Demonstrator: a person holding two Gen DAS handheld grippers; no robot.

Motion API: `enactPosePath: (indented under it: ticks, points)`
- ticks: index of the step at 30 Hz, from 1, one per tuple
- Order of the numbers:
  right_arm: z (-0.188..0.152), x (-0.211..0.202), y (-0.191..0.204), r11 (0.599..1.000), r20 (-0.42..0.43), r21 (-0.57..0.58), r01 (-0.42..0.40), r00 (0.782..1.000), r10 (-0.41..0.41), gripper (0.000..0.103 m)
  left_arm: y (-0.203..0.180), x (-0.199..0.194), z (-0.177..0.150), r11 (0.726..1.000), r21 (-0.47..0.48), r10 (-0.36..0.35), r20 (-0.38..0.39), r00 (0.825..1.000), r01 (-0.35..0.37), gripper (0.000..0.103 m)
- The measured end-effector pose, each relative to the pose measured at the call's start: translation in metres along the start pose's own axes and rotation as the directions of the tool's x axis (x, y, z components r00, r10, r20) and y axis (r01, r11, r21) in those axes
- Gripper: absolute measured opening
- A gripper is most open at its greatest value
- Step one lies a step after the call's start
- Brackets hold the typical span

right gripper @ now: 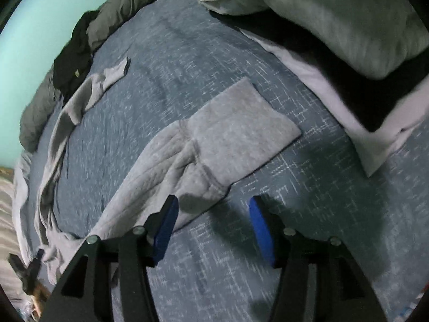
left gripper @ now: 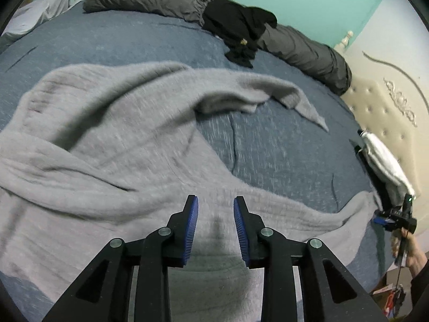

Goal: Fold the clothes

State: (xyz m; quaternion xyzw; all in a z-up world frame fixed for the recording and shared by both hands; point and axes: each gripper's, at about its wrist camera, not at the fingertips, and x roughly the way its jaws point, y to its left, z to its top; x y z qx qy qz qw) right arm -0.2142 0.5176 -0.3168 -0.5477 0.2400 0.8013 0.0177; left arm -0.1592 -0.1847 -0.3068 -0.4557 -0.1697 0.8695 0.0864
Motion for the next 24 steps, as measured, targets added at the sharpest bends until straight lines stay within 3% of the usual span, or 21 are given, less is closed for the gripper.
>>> enactPosePath:
  ticks: [6,8,11,16,19,24]
  points:
    - [0.0,0.008,-0.001,0.999,0.08,0.002,-0.045,0.996,0.045,0.053,0.004,0.017,-0.021,1.0,-0.023,0.011,-0.007,1.0,-0.011,0.03]
    - [-0.001,0.009,0.004,0.999,0.092,-0.025,-0.032,0.995,0.034,0.026,0.007,0.016,-0.023,1.0,-0.018,0.023,0.001,1.0,-0.023,0.03]
    - [-0.005,0.0,0.013,0.997,0.104,-0.081,-0.003,0.995,0.011,0.012,0.011,0.013,-0.026,0.999,-0.021,0.027,0.014,1.0,-0.027,0.03]
    - [-0.008,-0.051,0.02,0.986,0.172,-0.157,0.048,0.985,-0.021,0.01,0.013,0.012,-0.031,1.0,-0.016,0.018,0.01,1.0,-0.018,0.03]
    - [-0.01,-0.073,0.014,0.969,0.169,-0.211,0.129,0.981,-0.094,0.01,0.014,0.007,-0.031,1.0,-0.012,0.01,0.018,1.0,-0.01,0.03]
    - [-0.021,-0.065,-0.003,0.948,0.115,-0.237,0.211,0.975,-0.188,0.01,0.017,-0.005,-0.029,1.0,-0.019,0.007,0.046,0.999,-0.006,0.03]
